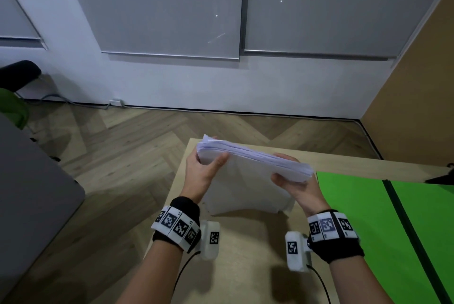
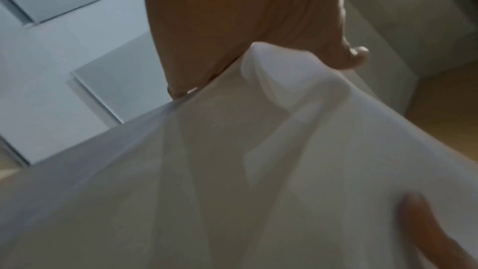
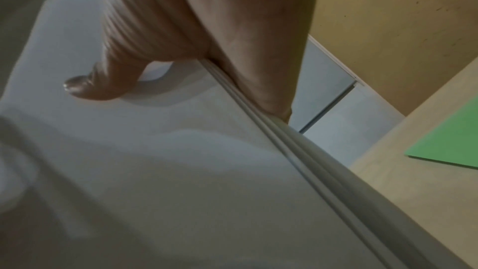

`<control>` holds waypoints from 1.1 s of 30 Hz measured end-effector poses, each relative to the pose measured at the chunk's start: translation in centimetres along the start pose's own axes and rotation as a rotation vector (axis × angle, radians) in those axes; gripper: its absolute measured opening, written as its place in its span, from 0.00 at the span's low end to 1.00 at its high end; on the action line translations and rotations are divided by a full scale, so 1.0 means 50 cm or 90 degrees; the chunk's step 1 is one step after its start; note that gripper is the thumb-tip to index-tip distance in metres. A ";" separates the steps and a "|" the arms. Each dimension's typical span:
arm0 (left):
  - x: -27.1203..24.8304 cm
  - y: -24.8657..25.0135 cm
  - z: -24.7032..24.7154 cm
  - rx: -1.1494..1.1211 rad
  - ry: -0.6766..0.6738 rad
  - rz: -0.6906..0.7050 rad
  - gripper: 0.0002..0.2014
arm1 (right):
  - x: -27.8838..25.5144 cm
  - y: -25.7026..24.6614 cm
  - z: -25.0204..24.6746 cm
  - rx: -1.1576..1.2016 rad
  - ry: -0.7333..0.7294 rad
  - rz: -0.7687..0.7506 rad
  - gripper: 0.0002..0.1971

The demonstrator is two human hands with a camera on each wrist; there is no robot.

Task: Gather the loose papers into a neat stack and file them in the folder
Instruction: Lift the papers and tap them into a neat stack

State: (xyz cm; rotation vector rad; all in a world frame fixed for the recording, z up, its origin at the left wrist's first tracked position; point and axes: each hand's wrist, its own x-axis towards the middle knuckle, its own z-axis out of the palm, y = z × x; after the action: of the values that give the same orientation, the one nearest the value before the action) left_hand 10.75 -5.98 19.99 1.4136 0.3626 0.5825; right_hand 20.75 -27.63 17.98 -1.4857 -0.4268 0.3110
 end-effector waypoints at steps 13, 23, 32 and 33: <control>0.004 0.031 0.056 0.012 0.216 0.023 0.16 | -0.007 -0.005 0.012 0.011 0.041 -0.047 0.16; 0.022 0.046 0.038 -0.054 0.211 -0.007 0.14 | 0.008 -0.007 0.033 -0.062 0.168 -0.026 0.08; 0.016 0.024 0.002 0.059 0.000 -0.029 0.13 | -0.002 -0.008 0.009 0.005 0.182 0.045 0.04; 0.015 0.026 0.002 0.088 -0.008 -0.012 0.16 | -0.005 0.000 0.010 -0.011 0.190 0.051 0.06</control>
State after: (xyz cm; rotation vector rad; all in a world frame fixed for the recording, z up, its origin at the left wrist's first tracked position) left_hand 11.18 -5.56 21.34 1.5446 0.4125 0.5421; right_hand 20.30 -27.32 18.00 -1.5393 -0.1313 0.1442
